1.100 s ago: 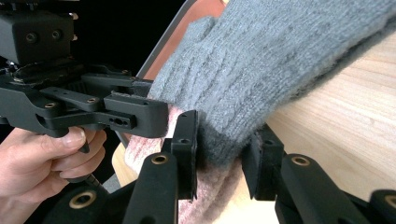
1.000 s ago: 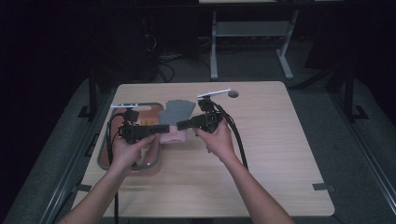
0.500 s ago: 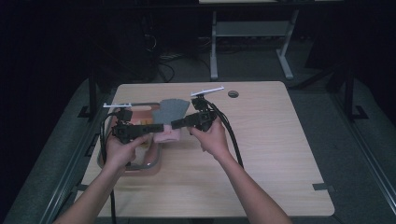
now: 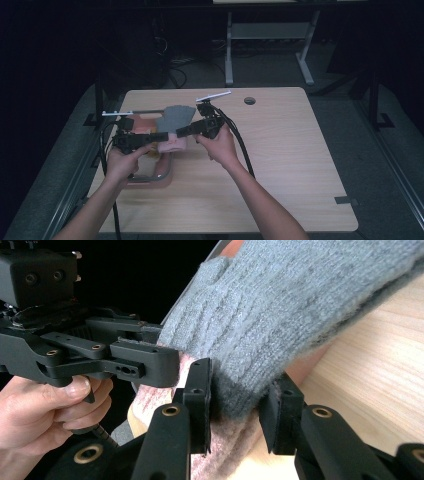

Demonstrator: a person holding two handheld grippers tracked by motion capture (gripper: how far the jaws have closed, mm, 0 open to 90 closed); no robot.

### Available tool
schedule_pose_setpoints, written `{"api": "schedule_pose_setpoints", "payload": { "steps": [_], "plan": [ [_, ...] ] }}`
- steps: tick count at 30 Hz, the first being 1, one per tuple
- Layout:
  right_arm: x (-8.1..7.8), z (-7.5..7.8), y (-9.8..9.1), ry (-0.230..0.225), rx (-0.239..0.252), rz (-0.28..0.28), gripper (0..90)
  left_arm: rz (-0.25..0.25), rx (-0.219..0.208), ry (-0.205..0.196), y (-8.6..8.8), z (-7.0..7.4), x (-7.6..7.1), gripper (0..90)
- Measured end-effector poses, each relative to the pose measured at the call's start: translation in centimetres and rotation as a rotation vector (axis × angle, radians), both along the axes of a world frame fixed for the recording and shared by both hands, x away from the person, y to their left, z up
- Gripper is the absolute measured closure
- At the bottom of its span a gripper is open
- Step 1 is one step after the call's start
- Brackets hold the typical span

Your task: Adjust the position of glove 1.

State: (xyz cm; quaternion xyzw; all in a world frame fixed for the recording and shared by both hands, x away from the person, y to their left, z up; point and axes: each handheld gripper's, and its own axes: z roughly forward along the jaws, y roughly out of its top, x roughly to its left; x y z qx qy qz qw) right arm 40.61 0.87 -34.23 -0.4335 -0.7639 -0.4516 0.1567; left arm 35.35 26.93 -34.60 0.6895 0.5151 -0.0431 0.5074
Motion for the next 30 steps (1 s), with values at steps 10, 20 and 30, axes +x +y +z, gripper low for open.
{"api": "schedule_pose_setpoints", "payload": {
  "steps": [10,20,30],
  "plan": [
    [0.5,0.0,1.7,0.002,-0.001,0.025,68.4,0.024,-0.003,-0.001,1.5,0.0,-0.2,66.6],
    [0.7,-0.2,3.2,0.010,-0.003,0.043,68.4,0.044,0.005,0.002,2.8,-0.2,-0.5,66.6],
    [1.2,-0.6,4.8,0.019,-0.012,0.067,68.4,0.068,0.006,0.013,4.2,-0.6,-0.6,66.8]
  ]
}}
